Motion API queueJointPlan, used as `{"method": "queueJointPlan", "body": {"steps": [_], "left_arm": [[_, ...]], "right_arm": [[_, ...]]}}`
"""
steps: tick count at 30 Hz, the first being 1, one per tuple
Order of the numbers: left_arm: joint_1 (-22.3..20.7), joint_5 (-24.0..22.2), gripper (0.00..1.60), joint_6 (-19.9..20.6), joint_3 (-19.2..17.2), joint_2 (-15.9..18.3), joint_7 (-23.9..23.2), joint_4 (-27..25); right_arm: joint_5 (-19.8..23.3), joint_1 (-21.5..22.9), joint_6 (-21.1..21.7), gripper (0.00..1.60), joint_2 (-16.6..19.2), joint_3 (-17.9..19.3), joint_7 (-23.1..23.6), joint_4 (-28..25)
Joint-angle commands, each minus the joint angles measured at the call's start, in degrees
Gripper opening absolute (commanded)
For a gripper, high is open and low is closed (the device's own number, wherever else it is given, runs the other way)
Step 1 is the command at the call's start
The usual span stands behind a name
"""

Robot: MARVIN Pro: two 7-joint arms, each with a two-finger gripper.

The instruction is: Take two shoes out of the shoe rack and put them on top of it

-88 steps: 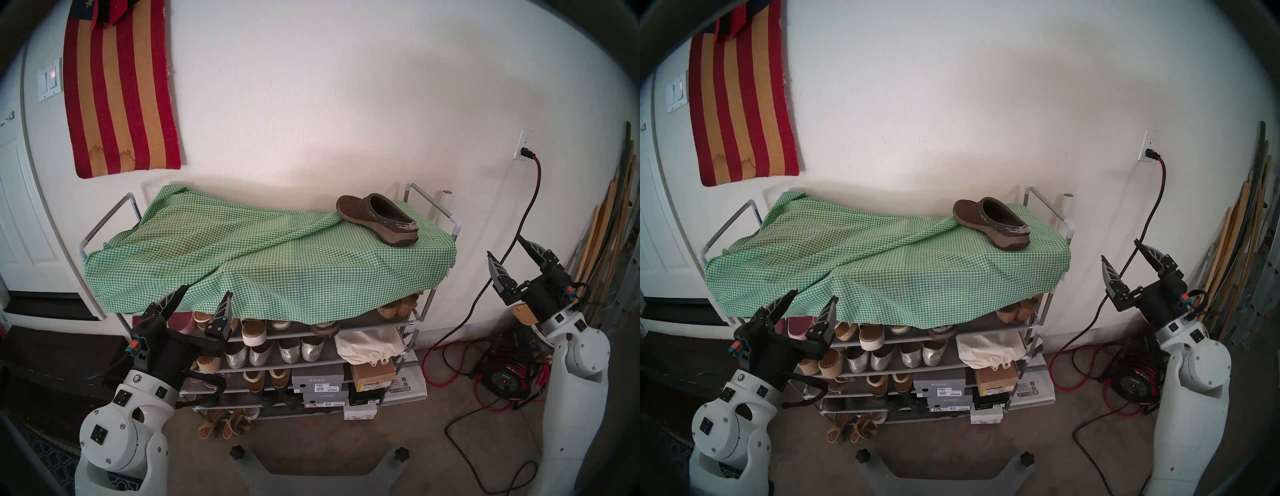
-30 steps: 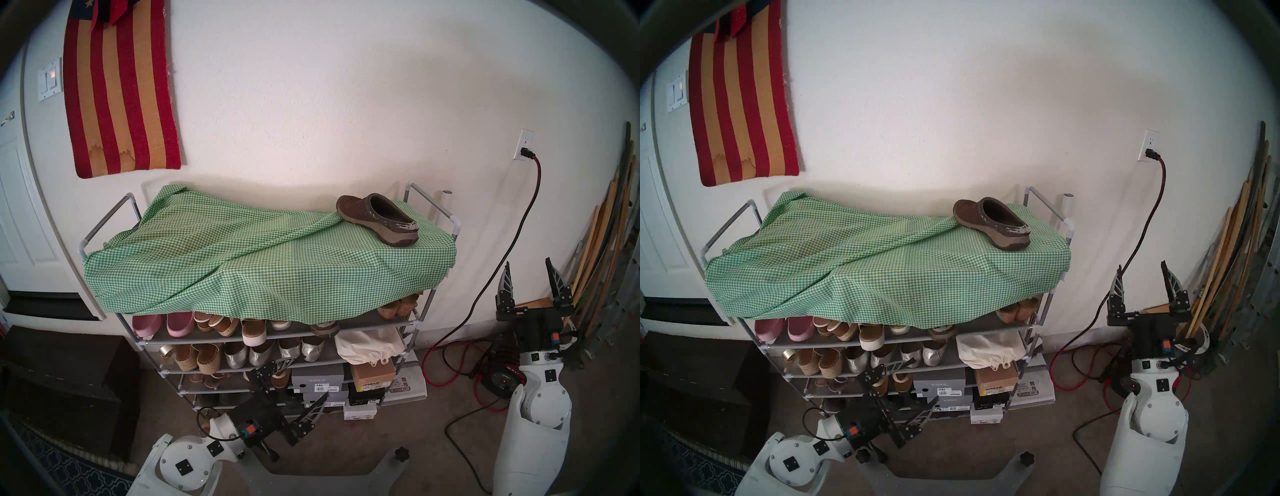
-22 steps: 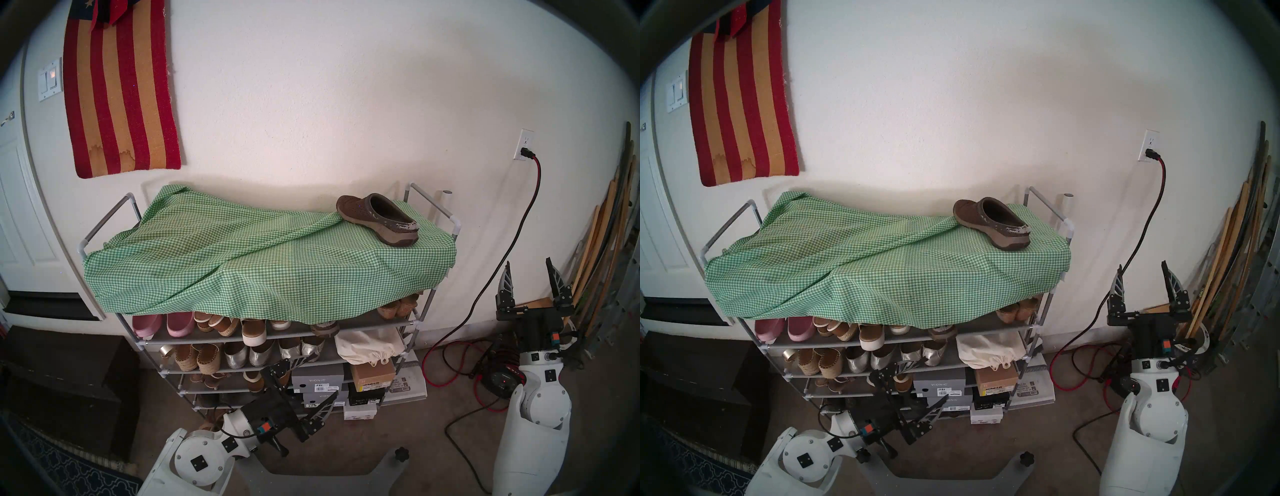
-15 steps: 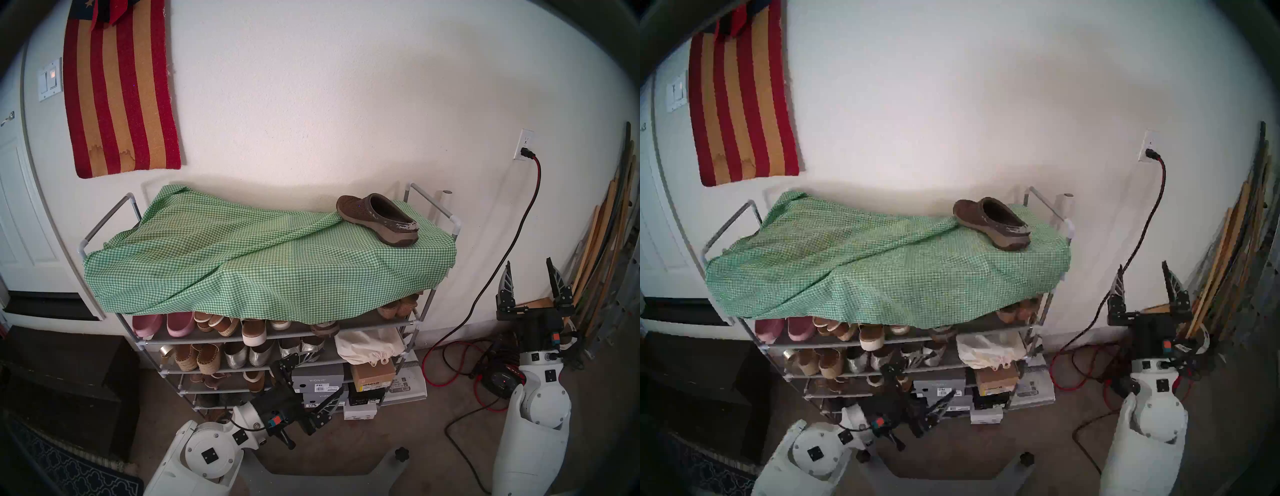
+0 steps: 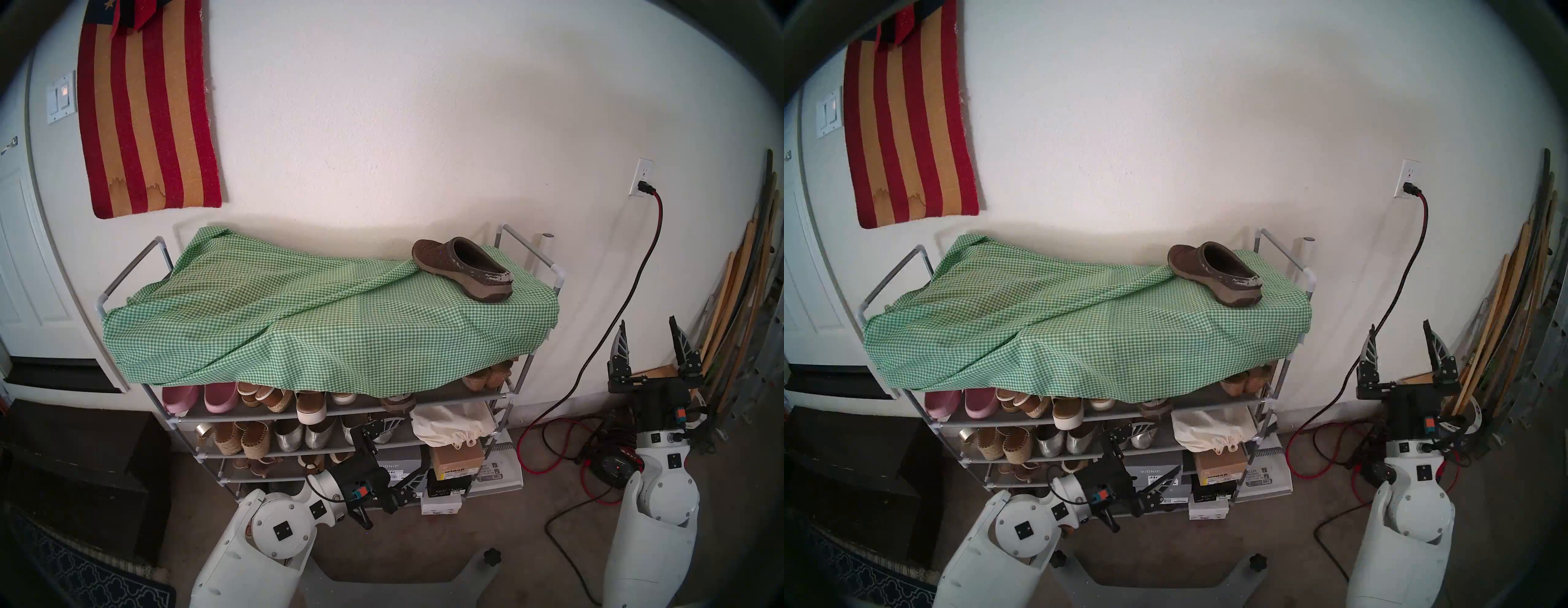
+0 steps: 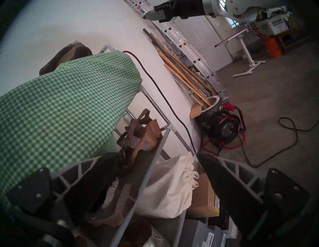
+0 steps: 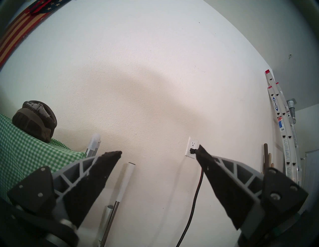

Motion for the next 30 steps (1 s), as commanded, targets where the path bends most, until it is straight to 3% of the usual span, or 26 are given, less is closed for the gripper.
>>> {"method": "queueJointPlan", "body": {"steps": [1, 17, 30], "left_arm": [[-3.80, 2.30, 1.60, 0.31, 0.30, -1.07, 1.15, 2.69], [-10.41, 7.57, 1.60, -0.22, 0.78, -1.73, 5.21, 11.63], [-15.62, 10.41, 1.60, -0.63, 0.91, -4.28, 10.41, 16.98]], "right_arm": [[-0.11, -0.13, 0.04, 1.60, 0.12, -0.07, 0.20, -0.19], [-0.10, -0.07, 0.03, 1.60, 0.04, 0.01, 0.35, -0.19], [-0.09, -0.03, 0.02, 1.60, -0.02, 0.06, 0.45, -0.18]]}}
